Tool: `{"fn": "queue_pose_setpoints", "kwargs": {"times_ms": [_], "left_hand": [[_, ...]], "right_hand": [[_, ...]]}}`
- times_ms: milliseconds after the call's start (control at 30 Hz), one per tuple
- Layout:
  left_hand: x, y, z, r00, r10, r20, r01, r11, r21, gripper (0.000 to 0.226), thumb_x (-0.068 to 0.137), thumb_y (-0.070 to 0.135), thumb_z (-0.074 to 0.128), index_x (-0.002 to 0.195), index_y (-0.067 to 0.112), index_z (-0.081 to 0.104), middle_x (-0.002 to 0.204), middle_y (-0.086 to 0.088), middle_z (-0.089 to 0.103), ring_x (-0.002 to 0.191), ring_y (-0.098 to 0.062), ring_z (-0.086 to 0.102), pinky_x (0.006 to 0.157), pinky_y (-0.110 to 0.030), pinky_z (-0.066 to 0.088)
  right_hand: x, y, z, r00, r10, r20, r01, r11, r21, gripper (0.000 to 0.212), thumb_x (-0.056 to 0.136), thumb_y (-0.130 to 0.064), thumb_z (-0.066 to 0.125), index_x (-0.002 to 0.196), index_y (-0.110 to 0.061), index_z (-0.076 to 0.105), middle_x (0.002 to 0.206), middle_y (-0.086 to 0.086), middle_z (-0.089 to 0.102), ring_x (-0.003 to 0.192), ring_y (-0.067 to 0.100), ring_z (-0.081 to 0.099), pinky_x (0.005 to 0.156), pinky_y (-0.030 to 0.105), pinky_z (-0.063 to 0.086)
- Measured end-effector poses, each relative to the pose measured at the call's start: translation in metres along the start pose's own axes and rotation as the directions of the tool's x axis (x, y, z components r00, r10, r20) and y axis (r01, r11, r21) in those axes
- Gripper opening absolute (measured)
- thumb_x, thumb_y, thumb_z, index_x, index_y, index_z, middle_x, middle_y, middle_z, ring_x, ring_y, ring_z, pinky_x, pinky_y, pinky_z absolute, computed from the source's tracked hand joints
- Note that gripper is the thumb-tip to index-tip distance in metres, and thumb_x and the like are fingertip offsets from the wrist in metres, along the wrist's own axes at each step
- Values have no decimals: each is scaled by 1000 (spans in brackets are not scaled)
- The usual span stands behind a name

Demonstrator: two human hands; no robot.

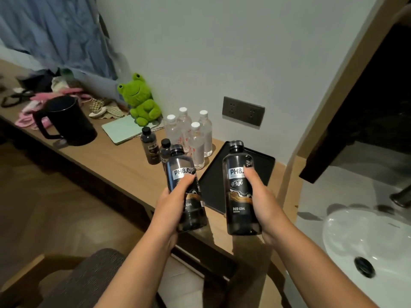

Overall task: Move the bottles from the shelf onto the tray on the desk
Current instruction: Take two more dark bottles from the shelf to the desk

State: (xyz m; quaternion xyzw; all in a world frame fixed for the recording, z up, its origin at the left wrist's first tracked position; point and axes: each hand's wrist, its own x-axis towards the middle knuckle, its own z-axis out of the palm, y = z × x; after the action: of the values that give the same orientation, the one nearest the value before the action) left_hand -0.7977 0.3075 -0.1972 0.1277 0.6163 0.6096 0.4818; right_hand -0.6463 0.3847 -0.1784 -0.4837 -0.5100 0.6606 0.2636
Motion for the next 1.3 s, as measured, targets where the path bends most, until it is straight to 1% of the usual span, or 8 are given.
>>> {"fn": "queue_pose_setpoints", "kwargs": {"times_ms": [133, 333, 600, 700, 833, 1067, 1167, 1300], "left_hand": [[22, 18, -1, 999, 21, -31, -23, 999, -43, 50, 77, 48, 70, 115, 17, 61, 89, -11, 75, 74, -24, 71, 65, -36, 54], [50, 35, 2, 999, 37, -25, -37, 998, -40, 50, 76, 49, 70, 114, 18, 62, 93, -11, 75, 79, -26, 72, 63, -37, 55], [111, 46, -3, 1000, 5, 28, -5, 1000, 12, 57, 70, 53, 74, 117, 21, 62, 95, -9, 75, 84, -28, 72, 72, -43, 57], [140, 52, -9, 998, -11, 62, 9, 999, 33, 56, 70, 53, 74, 115, 22, 64, 95, -9, 75, 87, -29, 72, 81, -51, 57], [179, 63, -19, 990, -17, 139, 7, 998, 69, 46, 73, 50, 73, 112, 25, 65, 94, -5, 76, 87, -26, 73, 82, -51, 57], [227, 81, -39, 943, -7, 332, -53, 984, 171, 19, 82, 35, 68, 100, 28, 66, 85, 6, 75, 81, -13, 72, 75, -36, 56], [244, 84, -47, 933, -61, 354, -6, 983, 185, 23, 79, 31, 71, 101, 24, 67, 85, 3, 76, 81, -15, 72, 67, -30, 53], [256, 76, -51, 915, -21, 403, -72, 974, 214, 22, 79, 24, 73, 99, 24, 65, 87, 0, 75, 81, -15, 71, 67, -26, 56]], "right_hand": [[22, -23, 7, 1000, -2, 25, 1, 1000, 14, 46, 87, -59, 49, 87, -17, 68, 89, 18, 71, 96, 44, 67, 91, 59, 51], [49, -37, 12, 999, -15, 47, 14, 1000, 21, 50, 87, -60, 49, 95, -15, 68, 89, 16, 70, 93, 41, 67, 91, 61, 50], [85, -34, 26, 1000, 9, -3, -9, 1000, -26, 50, 90, -60, 44, 101, -18, 69, 95, 13, 74, 92, 31, 70, 93, 51, 52], [105, -33, 41, 999, 15, -39, -16, 1000, -19, 48, 90, -59, 44, 104, -20, 68, 95, 9, 74, 91, 26, 71, 92, 47, 53], [138, -35, 69, 994, 36, -104, -36, 999, -2, 48, 90, -58, 45, 105, -18, 68, 95, 8, 74, 91, 25, 71, 94, 47, 52], [193, -32, 119, 961, 28, -275, 8, 992, 129, 46, 92, -52, 46, 105, -15, 71, 97, 12, 75, 93, 27, 71, 95, 51, 51], [204, -31, 128, 941, 39, -335, 23, 984, 178, 46, 94, -49, 44, 105, -13, 71, 97, 13, 74, 92, 26, 72, 90, 45, 54], [209, -21, 126, 930, 44, -365, 18, 986, 165, 47, 91, -51, 44, 103, -14, 71, 95, 12, 75, 89, 25, 72, 83, 38, 55]]}}
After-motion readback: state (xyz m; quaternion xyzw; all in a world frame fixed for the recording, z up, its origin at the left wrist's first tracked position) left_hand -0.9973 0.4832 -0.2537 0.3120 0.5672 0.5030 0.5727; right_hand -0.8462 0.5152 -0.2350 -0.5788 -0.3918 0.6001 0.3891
